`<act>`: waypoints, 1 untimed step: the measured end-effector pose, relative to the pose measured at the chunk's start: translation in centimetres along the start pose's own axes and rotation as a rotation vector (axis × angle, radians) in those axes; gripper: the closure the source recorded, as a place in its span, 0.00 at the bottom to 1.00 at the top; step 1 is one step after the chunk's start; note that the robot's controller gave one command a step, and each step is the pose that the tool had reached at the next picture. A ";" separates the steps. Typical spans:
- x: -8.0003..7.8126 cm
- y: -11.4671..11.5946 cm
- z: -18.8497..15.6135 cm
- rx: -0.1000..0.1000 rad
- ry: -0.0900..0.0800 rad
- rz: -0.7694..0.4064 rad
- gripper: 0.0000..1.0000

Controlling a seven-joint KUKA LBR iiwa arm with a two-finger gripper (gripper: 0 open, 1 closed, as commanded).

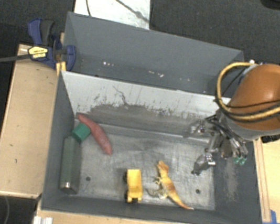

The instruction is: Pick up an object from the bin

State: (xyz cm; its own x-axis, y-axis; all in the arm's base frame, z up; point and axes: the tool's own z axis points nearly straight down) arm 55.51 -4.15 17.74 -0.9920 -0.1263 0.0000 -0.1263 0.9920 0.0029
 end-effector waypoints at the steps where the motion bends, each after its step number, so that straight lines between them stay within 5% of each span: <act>1: -1.1 3.4 2.5 0.006 -0.003 -0.069 0.00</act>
Offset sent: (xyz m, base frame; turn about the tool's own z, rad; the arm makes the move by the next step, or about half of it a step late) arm -0.0288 0.0679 -0.0666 -0.1394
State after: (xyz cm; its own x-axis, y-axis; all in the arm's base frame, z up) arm 56.17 -0.61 15.25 -0.9808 -0.1948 -0.0032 -0.1948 0.9808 -0.0028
